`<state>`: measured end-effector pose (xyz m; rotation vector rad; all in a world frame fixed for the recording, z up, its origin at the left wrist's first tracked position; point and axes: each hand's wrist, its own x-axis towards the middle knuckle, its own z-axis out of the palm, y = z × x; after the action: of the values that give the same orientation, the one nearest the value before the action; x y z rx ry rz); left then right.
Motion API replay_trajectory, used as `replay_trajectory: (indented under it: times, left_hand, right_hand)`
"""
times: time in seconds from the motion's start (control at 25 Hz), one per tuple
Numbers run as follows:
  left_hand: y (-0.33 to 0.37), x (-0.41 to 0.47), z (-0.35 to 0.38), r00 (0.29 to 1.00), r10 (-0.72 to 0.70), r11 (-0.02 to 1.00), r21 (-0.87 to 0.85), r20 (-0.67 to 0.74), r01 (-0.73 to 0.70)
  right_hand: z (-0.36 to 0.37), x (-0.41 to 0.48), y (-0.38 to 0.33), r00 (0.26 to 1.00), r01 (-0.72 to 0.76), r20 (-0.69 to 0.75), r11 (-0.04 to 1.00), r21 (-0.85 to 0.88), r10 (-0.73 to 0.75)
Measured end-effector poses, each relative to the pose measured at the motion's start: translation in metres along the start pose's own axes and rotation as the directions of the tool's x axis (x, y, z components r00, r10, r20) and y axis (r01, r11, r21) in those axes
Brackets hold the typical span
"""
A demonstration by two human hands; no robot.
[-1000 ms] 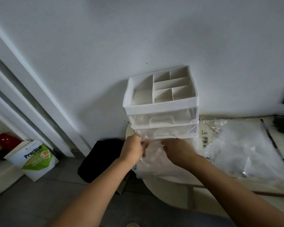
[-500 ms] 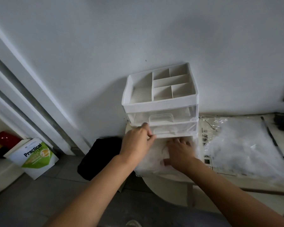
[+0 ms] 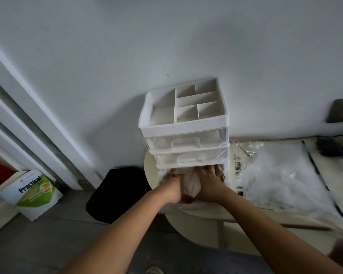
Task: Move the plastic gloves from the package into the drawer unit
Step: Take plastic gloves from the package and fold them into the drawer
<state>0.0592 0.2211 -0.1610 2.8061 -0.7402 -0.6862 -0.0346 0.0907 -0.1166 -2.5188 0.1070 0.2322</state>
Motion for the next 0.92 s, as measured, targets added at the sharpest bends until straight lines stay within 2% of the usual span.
replay_trajectory:
  times: [0.2, 0.28, 0.4, 0.48, 0.52, 0.6, 0.68, 0.76, 0.84, 0.92]
  left_hand:
    - [0.002, -0.008, -0.005, 1.0, 0.024, 1.0, 0.01, -0.011, -0.024]
    - [0.004, -0.012, -0.008, 1.0, 0.0, 1.0, -0.024, -0.028, -0.001]
    - [0.017, -0.026, -0.017, 0.996, 0.037, 0.989, -0.139, -0.082, -0.048]
    - [0.025, -0.036, -0.023, 0.995, 0.032, 0.993, -0.108, -0.09, -0.042]
    - [0.03, -0.04, -0.026, 0.993, 0.01, 0.998, -0.064, -0.119, -0.017]
    - [0.043, -0.047, -0.033, 0.962, -0.011, 0.999, 0.031, -0.272, 0.02]
    - [0.061, -0.054, -0.04, 0.906, 0.006, 0.989, 0.139, -0.422, 0.059]
    - [0.078, -0.058, -0.045, 0.86, 0.044, 0.975, 0.209, -0.508, 0.073]
    - [0.089, -0.062, -0.046, 0.828, 0.092, 0.981, 0.193, -0.553, 0.02]
    - [0.106, -0.066, -0.04, 0.806, 0.179, 0.982, 0.15, -0.564, -0.113]
  right_hand:
    - [-0.012, 0.001, 0.012, 0.997, -0.075, 0.006, 0.977, 0.199, 0.075]
    - [-0.027, -0.009, 0.017, 0.996, -0.083, 0.036, 0.971, 0.222, 0.077]
    - [-0.057, -0.033, 0.033, 0.994, -0.05, -0.081, 0.97, 0.238, 0.071]
    - [-0.072, -0.046, 0.056, 0.975, -0.069, -0.189, 0.968, 0.242, 0.117]
    - [-0.079, -0.052, 0.071, 0.952, -0.104, -0.264, 0.976, 0.191, 0.153]
    - [-0.089, -0.061, 0.113, 0.869, -0.233, -0.43, 0.969, 0.081, 0.245]
    - [-0.1, -0.073, 0.159, 0.773, -0.404, -0.513, 0.913, 0.057, 0.374]
    - [-0.107, -0.086, 0.193, 0.709, -0.55, -0.471, 0.83, 0.097, 0.525]
    - [-0.105, -0.095, 0.208, 0.715, -0.612, -0.36, 0.786, 0.094, 0.6]
    - [-0.099, -0.1, 0.215, 0.738, -0.596, -0.345, 0.8, 0.07, 0.58]
